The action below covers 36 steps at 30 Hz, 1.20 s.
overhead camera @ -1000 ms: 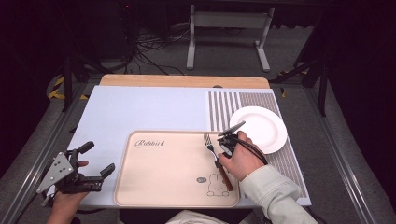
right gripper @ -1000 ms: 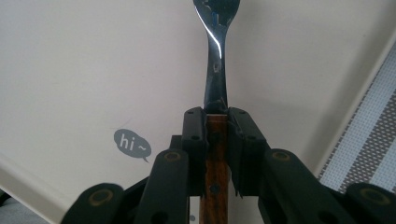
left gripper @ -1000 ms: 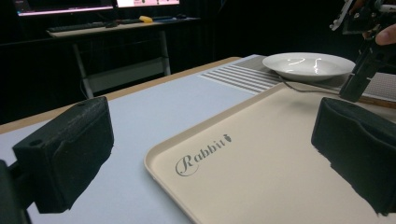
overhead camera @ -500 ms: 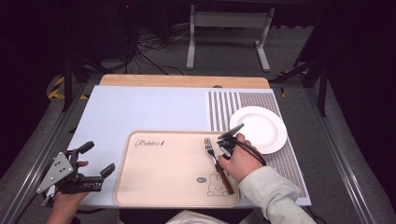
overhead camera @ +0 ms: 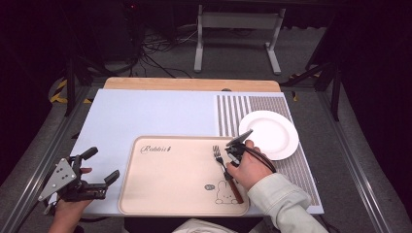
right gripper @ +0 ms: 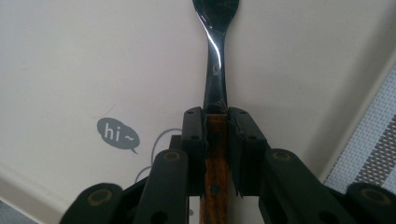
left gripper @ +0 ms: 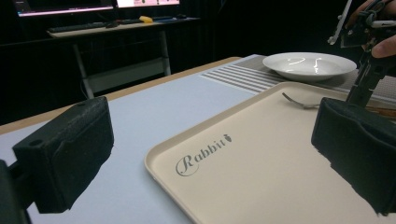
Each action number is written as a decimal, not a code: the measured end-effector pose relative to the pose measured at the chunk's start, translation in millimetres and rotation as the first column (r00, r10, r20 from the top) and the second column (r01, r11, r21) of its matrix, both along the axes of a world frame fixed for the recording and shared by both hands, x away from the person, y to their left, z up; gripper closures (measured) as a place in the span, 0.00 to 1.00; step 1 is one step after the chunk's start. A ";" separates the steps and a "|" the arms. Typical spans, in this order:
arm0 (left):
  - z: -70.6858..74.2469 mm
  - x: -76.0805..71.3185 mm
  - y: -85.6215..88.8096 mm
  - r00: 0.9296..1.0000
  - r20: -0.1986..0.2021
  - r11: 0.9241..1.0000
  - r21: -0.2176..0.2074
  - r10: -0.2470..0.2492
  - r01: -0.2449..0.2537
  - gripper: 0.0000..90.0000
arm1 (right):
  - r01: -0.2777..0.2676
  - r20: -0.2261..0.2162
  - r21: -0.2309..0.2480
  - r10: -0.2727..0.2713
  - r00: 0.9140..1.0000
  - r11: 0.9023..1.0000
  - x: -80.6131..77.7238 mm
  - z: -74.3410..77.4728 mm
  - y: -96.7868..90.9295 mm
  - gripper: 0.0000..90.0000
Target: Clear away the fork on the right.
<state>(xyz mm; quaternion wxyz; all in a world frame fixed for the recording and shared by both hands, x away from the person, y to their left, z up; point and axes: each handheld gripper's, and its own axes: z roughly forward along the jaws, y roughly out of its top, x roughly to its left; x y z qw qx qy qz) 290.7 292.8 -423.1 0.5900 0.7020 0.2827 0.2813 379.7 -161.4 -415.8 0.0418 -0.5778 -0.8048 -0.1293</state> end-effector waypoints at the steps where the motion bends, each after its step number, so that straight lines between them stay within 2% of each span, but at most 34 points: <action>1: 0.0 -0.1 -0.1 1.000 -0.001 1.000 0.001 0.001 -0.001 0.00 | -0.001 -0.001 0.000 0.001 1.000 1.000 0.1 -0.2 -0.1 0.86; 7: -0.1 0.0 0.0 1.000 -0.001 1.000 0.001 0.000 0.000 0.00 | -0.008 -0.004 0.001 0.008 1.000 1.000 0.8 -1.7 -0.8 0.84; 11: -0.2 0.1 -0.1 1.000 -0.001 1.000 0.001 0.001 -0.001 0.00 | -0.022 0.031 0.026 0.021 0.999 0.999 0.5 1.8 -1.4 0.66; 12: -0.2 0.1 -0.1 1.000 -0.001 1.000 0.001 0.001 -0.001 0.00 | -0.022 0.031 0.026 0.021 0.999 0.999 0.5 1.8 -1.4 0.66; 13: -0.2 0.1 -0.2 1.000 -0.001 1.000 0.001 0.002 -0.002 0.00 | -0.032 0.068 0.040 0.029 0.997 0.999 0.4 4.1 -1.4 0.52; 14: -0.3 0.3 -0.2 1.000 0.000 1.000 0.000 0.001 -0.001 0.00 | -0.042 0.097 0.054 0.037 0.995 0.998 0.3 5.2 -1.1 0.44; 17: -0.1 0.2 -0.1 1.000 -0.002 1.000 0.002 0.000 0.000 0.00 | -0.081 0.187 0.057 0.069 0.980 0.995 0.0 8.9 0.1 0.32; 18: -0.2 0.2 -0.1 1.000 -0.002 1.000 0.002 0.000 0.000 0.00 | -0.106 0.237 0.060 0.089 0.967 0.993 0.1 10.9 0.8 0.25; 19: -0.2 0.2 -0.1 1.000 -0.002 1.000 0.002 0.000 0.000 0.00 | -0.106 0.237 0.060 0.089 0.967 0.993 0.1 10.9 0.8 0.25; 20: -0.4 0.4 -0.3 1.000 0.000 1.000 -0.001 0.001 -0.001 0.00 | -0.170 0.318 0.068 0.140 0.938 0.983 1.9 16.0 1.7 0.18; 23: -0.5 0.4 -0.5 1.000 -0.003 1.000 0.003 0.000 0.000 0.00 | -0.262 0.422 0.075 0.208 0.882 0.962 4.6 23.7 2.4 0.15; 24: -0.4 0.3 -0.6 1.000 -0.004 1.000 0.007 0.002 -0.002 0.00 | -0.262 0.422 0.075 0.208 0.882 0.962 4.6 23.7 2.4 0.15; 25: -0.4 0.4 -0.6 1.000 -0.004 1.000 0.005 0.001 -0.001 0.00 | -0.282 0.449 0.081 0.218 0.867 0.956 5.9 27.2 2.6 0.14; 27: -0.4 0.3 -0.5 1.000 -0.003 1.000 0.004 0.001 -0.001 0.00 | -0.329 0.482 0.119 0.235 0.844 0.937 8.7 30.5 3.0 0.15; 28: -0.4 0.4 -0.4 1.000 -0.003 1.000 0.004 0.001 -0.001 0.00 | -0.360 0.500 0.134 0.250 0.829 0.923 9.7 31.3 3.9 0.18; 29: -0.4 0.5 -0.2 1.000 -0.002 1.000 0.005 0.001 -0.001 0.00 | -0.380 0.529 0.142 0.255 0.810 0.914 10.6 31.6 4.6 0.22; 30: -0.4 0.5 -0.2 1.000 -0.002 1.000 0.005 0.001 -0.001 0.00 | -0.380 0.529 0.142 0.255 0.810 0.914 10.6 31.6 4.6 0.22; 31: -0.3 0.5 -0.2 1.000 -0.002 1.000 0.005 0.001 -0.001 0.00 | -0.424 0.549 0.126 0.293 0.783 0.897 12.2 31.9 5.4 0.29; 32: -0.2 0.3 -0.2 1.000 -0.002 1.000 0.007 0.001 -0.001 0.00 | -0.438 0.560 0.113 0.306 0.769 0.892 14.2 31.5 6.0 0.30; 34: -0.1 0.1 -0.4 1.000 -0.004 1.000 0.009 0.002 -0.002 0.00 | -0.474 0.580 0.113 0.330 0.745 0.873 17.7 31.1 6.1 0.34; 35: -0.2 0.1 -0.5 1.000 -0.002 1.000 0.007 0.003 -0.003 0.00 | -0.501 0.592 0.113 0.347 0.727 0.858 20.7 30.5 5.9 0.40; 36: -0.2 0.1 -0.5 1.000 -0.001 1.000 0.007 0.003 -0.003 0.00 | -0.514 0.592 0.114 0.357 0.722 0.851 23.5 29.9 4.3 0.48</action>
